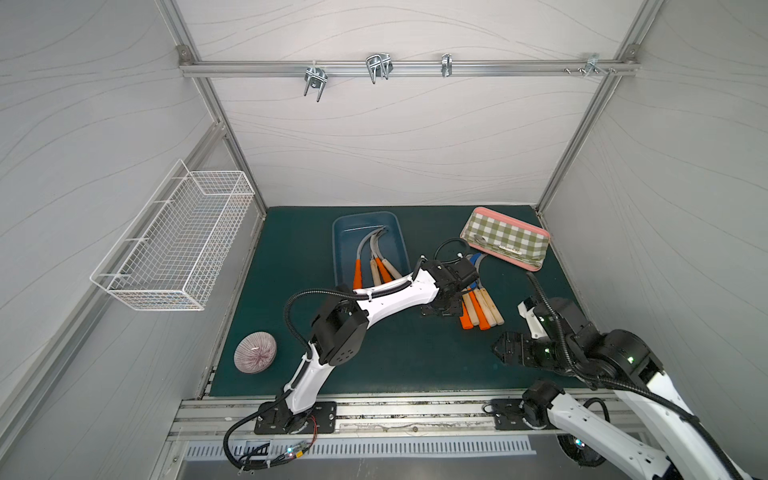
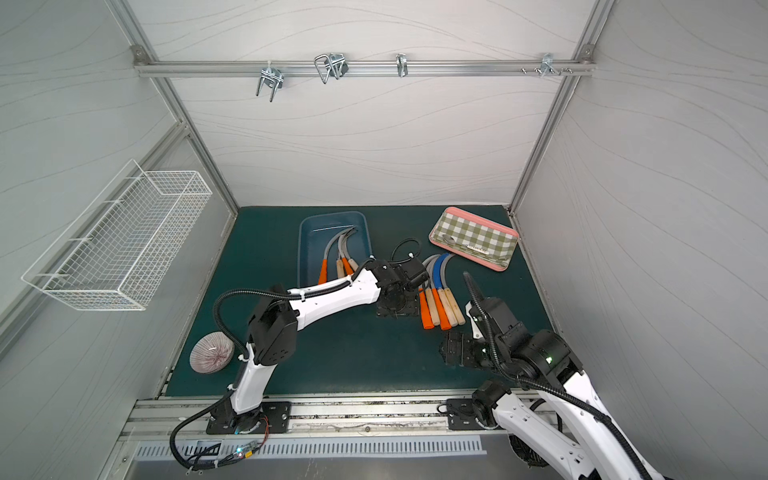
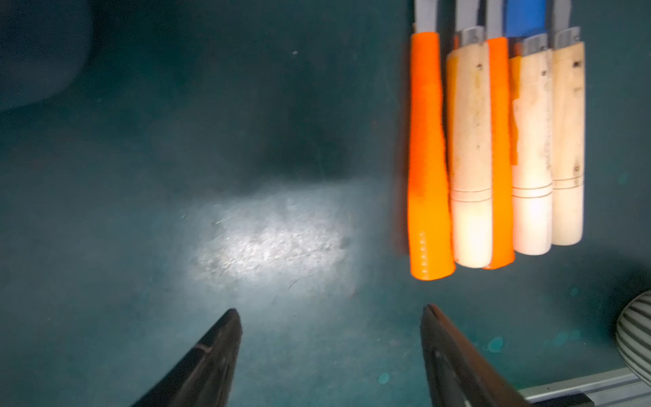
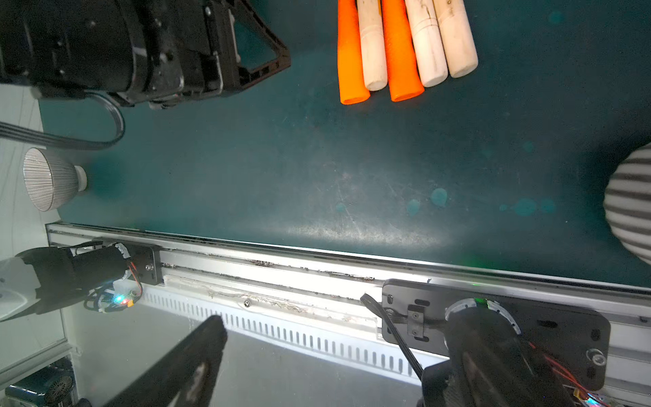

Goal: Put small sickles into storage boxes
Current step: Adjust the sickle at the center of the board.

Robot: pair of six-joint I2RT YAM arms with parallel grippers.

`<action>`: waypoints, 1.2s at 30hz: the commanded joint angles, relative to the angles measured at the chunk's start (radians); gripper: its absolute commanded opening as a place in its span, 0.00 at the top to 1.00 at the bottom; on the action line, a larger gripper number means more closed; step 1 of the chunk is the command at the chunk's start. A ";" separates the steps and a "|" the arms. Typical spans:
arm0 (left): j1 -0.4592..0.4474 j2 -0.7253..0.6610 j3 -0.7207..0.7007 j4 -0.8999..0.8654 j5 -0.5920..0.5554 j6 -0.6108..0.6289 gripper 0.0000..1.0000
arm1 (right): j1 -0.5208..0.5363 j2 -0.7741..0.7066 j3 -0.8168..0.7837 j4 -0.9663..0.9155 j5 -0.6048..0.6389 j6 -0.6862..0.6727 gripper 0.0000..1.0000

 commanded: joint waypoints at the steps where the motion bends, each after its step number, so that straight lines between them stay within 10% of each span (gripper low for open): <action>1: -0.008 0.067 0.100 -0.048 0.017 0.033 0.24 | -0.006 -0.015 -0.006 -0.057 0.020 0.025 0.01; 36: -0.004 0.422 0.421 -0.202 -0.013 0.095 0.33 | -0.006 -0.099 0.057 -0.204 0.099 0.005 0.01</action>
